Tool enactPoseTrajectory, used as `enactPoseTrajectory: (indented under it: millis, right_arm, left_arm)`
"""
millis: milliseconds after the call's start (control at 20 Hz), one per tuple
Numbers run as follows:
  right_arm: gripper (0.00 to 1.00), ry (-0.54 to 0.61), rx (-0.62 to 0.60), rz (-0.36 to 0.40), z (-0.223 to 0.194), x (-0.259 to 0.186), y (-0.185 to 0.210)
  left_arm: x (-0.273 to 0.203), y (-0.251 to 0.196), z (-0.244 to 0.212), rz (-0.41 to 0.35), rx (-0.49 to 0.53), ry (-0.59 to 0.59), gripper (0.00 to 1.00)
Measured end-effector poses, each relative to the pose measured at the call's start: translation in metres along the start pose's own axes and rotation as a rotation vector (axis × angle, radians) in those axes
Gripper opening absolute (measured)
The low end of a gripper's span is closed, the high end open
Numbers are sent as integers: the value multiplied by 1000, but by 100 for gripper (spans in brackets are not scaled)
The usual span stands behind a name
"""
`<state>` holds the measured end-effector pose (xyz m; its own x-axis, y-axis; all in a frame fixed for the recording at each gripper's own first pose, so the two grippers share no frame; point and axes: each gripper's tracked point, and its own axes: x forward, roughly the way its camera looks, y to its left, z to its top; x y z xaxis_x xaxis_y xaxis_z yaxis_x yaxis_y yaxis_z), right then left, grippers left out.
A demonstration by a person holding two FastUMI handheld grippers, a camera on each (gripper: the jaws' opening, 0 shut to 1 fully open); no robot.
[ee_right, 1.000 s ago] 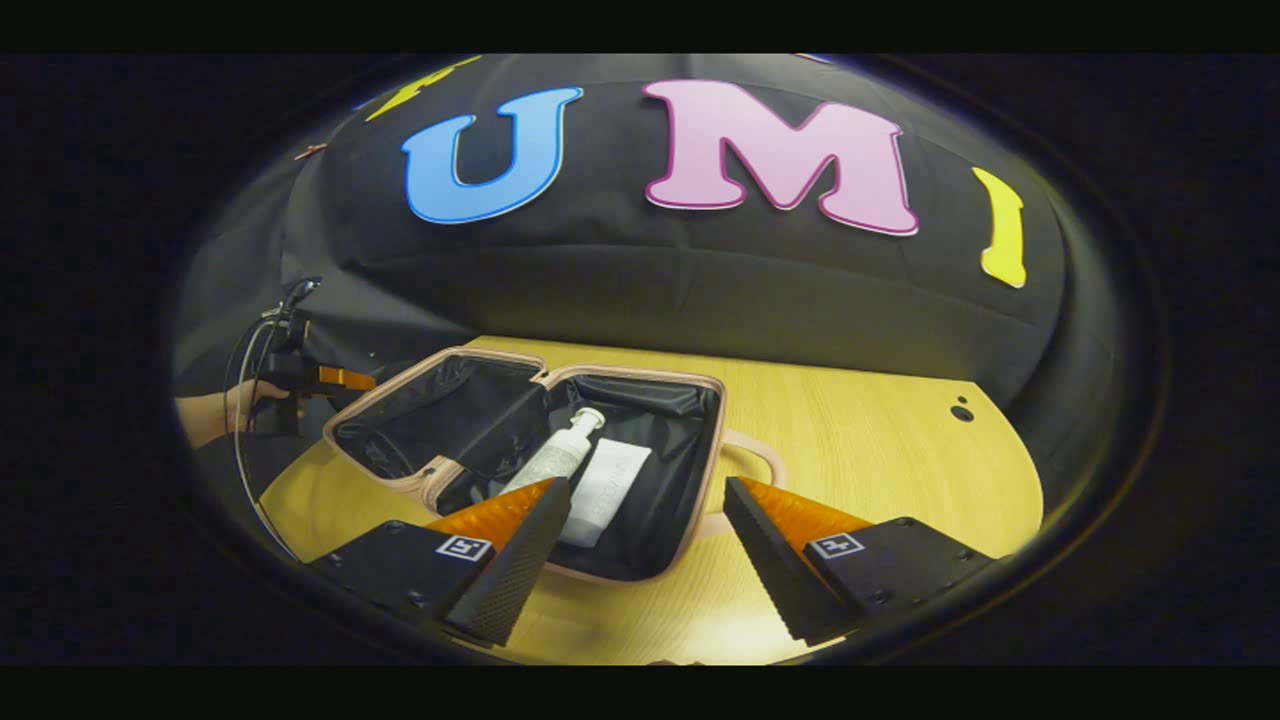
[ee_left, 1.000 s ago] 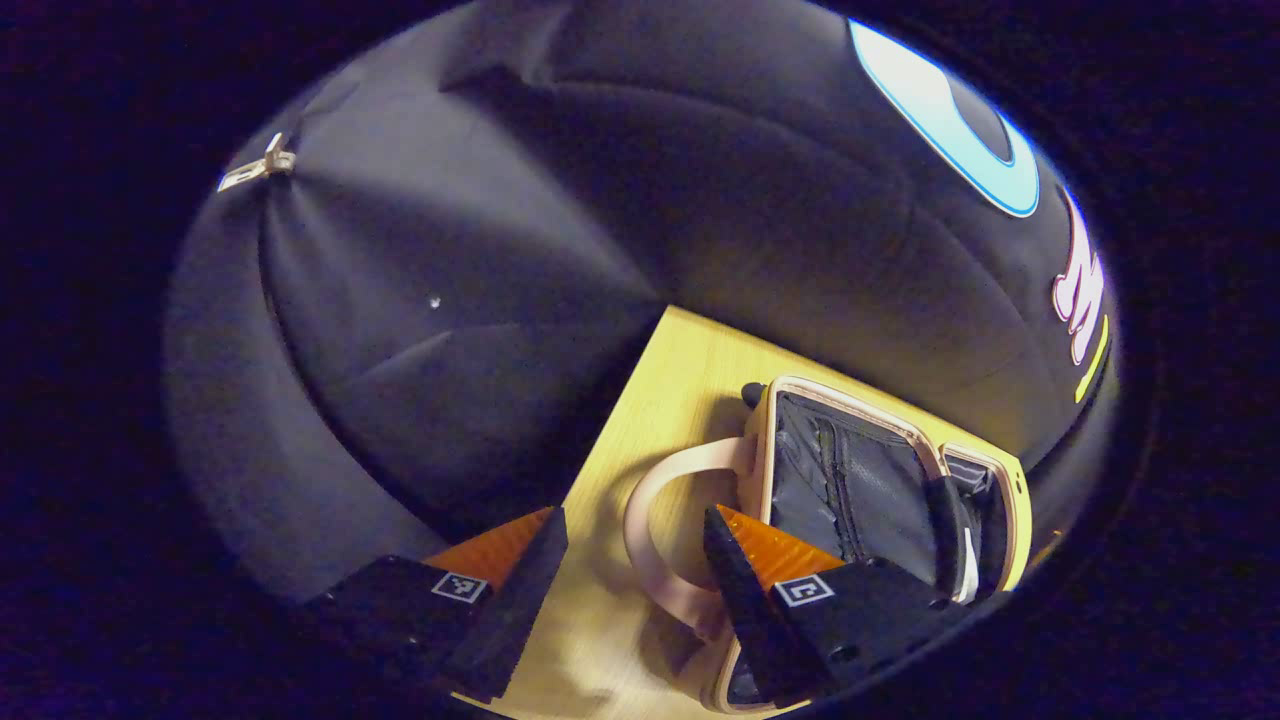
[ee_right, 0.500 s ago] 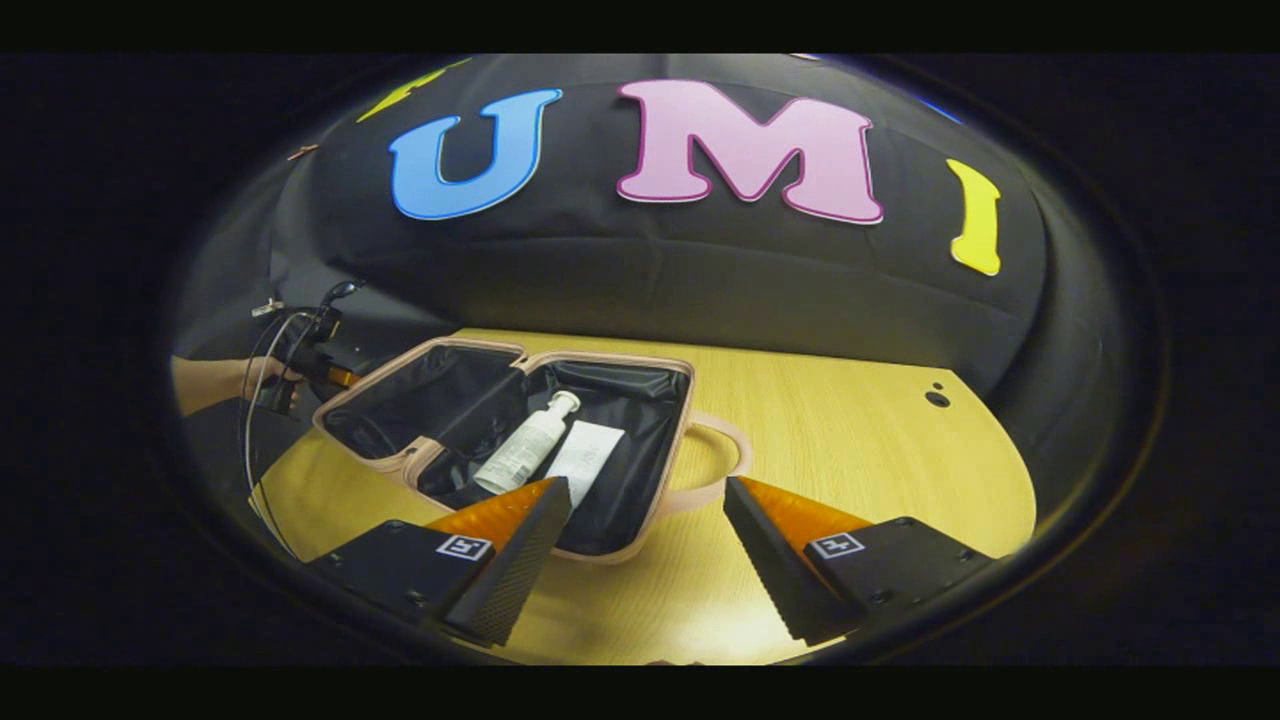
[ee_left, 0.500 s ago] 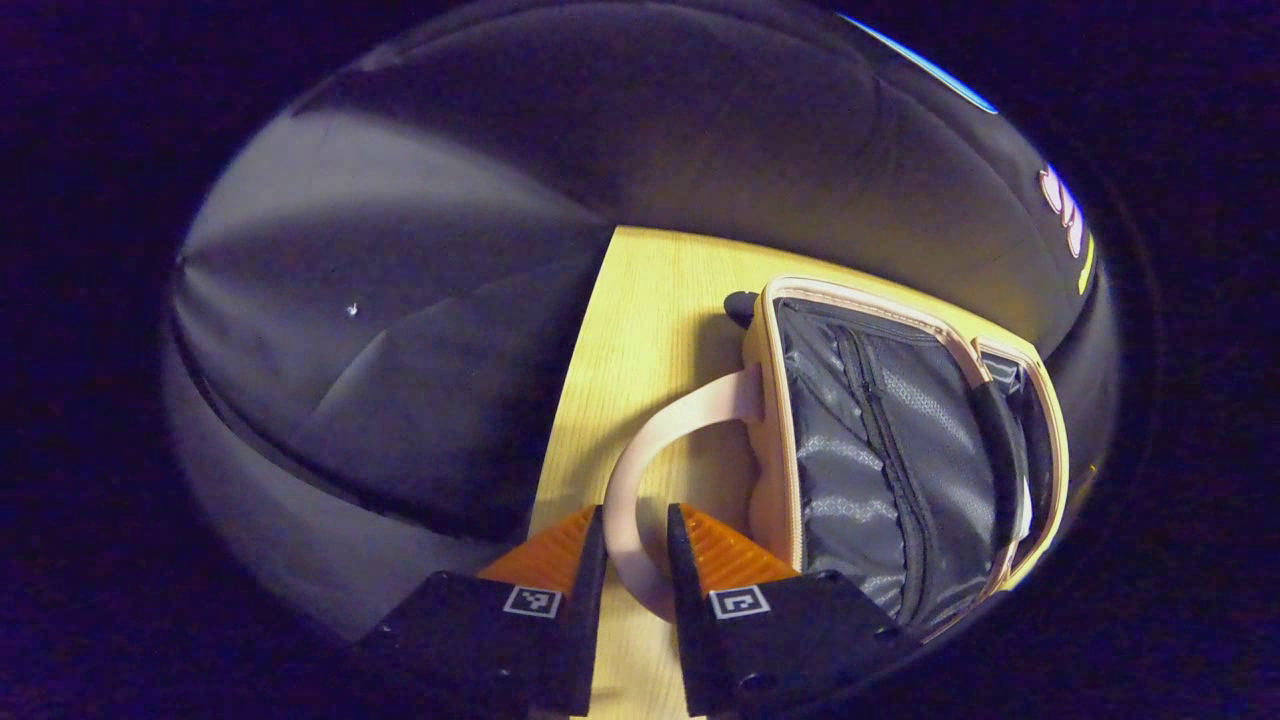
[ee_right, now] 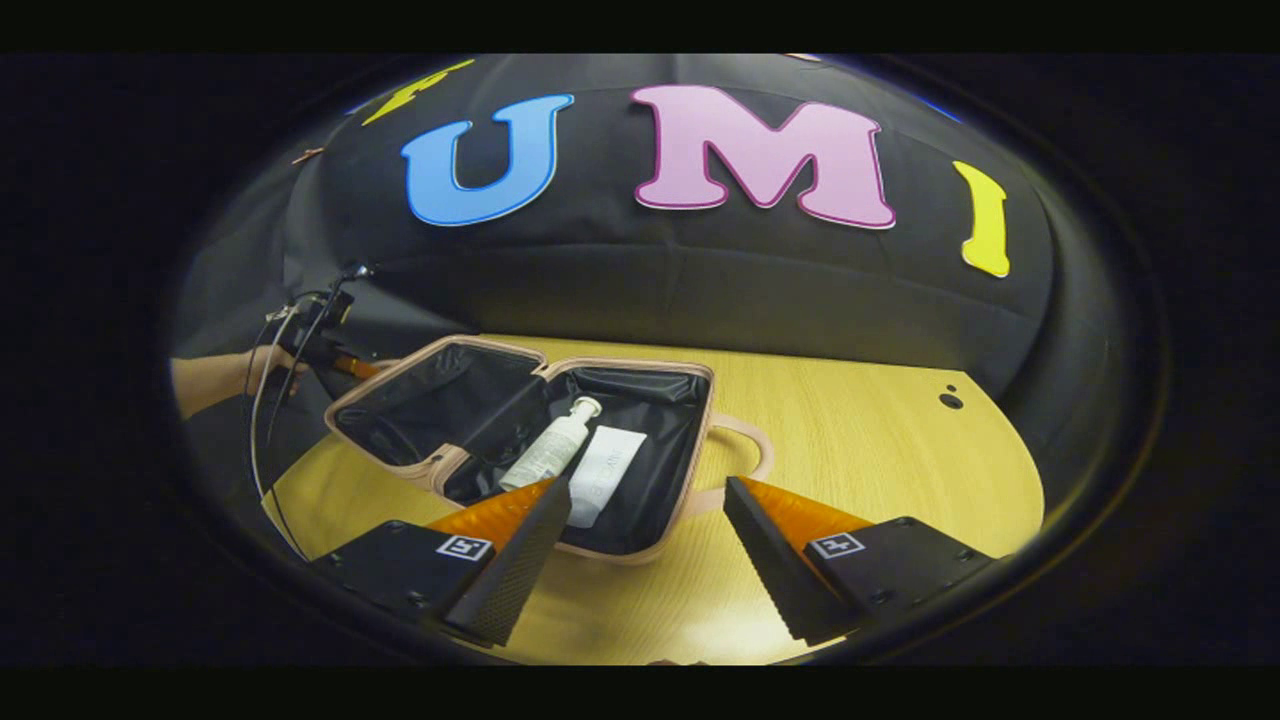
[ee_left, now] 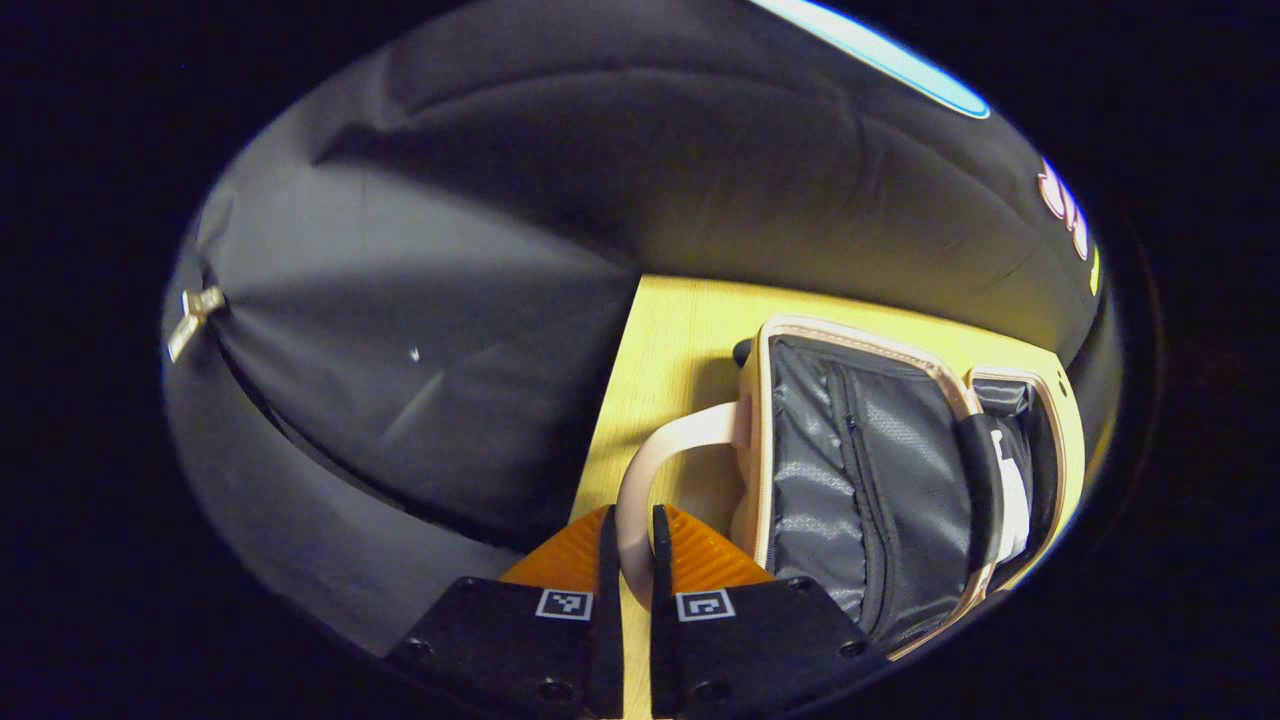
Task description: First open the suitcase, pack the skin care products into it, and then close the suitcase.
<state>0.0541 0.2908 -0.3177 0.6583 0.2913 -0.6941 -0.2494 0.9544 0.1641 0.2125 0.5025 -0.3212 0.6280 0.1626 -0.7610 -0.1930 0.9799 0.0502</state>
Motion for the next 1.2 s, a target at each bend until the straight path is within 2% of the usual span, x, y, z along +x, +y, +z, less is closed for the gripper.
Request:
enactPoseTrajectory:
  millis: [150, 200, 450, 650, 900, 1200]
  right_arm:
    - [98, -28, 22, 4, 10, -10, -2]
    - [98, -33, 23, 1, 13, -13, -5]
    - [98, -92, 61, -12, 35, -37, -22]
    - [98, -121, 54, -31, 40, -56, -48]
    - [98, -127, 56, -55, 39, -76, -96]
    - [98, -114, 44, -56, 27, -74, -150]
  left_arm:
    - [-57, -19, 47, 14, 73, -138, 15]
    - [-78, -30, 59, 19, 109, -175, 11]
    - [-164, -114, 115, 1, 239, -324, 10]
    - [-203, -190, 126, -29, 324, -407, 9]
    - [-229, -287, 126, -136, 251, -485, 9]
    - [-228, -389, 102, -227, 182, -515, 9]
